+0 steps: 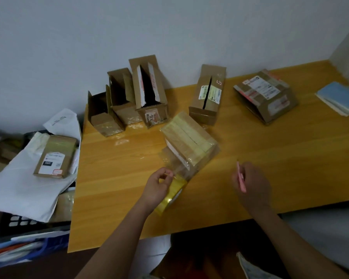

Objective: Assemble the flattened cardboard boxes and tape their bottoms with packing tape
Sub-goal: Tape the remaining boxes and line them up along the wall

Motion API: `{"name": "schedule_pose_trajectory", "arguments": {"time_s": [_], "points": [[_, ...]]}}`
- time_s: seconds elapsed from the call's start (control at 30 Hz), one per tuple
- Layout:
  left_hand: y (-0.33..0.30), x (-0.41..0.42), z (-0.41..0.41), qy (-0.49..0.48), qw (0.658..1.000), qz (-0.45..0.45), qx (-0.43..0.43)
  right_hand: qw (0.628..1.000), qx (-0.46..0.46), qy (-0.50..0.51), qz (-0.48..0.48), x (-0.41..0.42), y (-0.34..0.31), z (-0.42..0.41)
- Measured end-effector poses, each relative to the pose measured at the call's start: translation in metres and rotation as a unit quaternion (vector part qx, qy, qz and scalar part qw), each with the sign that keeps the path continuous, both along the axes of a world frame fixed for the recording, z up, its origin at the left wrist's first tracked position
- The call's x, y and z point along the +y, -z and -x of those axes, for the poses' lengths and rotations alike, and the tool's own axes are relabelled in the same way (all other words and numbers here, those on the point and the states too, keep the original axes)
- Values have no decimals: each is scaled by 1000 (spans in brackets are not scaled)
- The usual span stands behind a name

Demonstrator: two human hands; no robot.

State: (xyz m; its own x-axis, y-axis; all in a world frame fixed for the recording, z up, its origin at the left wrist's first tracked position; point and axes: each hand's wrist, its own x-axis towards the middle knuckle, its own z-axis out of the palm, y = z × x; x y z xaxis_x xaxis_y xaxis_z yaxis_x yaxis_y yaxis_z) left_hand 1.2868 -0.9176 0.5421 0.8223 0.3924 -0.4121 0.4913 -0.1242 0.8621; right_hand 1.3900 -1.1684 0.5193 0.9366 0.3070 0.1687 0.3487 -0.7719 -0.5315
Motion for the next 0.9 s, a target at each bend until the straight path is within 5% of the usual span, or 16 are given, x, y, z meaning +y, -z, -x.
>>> {"name": "schedule_pose_trajectory", "arguments": {"time_s": [0.1,0.3,0.57,0.9], "points": [[-2,-1,-2,-11,1000,8,12,975,6,8,-224,26,-39,8],[-2,-4,-6,-21,999,17,19,929,140,-104,-327,73,-63,9],[-1,-4,-6,-30,999,18,16,919,226,-144,-288,87,-51,5],[3,-3,-9,-43,998,32,18,933,170,-293,-122,77,-36,3]]}}
